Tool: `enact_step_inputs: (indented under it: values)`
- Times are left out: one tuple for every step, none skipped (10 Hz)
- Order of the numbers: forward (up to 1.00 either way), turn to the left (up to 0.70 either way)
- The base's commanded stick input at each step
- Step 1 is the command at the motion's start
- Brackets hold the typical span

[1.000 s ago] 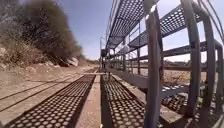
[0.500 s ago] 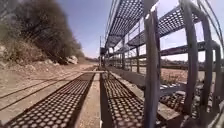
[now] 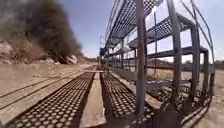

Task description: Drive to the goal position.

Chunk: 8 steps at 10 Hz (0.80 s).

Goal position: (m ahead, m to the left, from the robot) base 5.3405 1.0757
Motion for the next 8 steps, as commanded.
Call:
enact_step_inputs:
  values:
    - [-0.03,0.00]
    - [0.00,0.00]
    - [0.00,0.00]
    - [0.00,0.00]
    - [0.00,0.00]
    - [0.00,0.00]
    - [0.00,0.00]
    - [0.00,0.00]
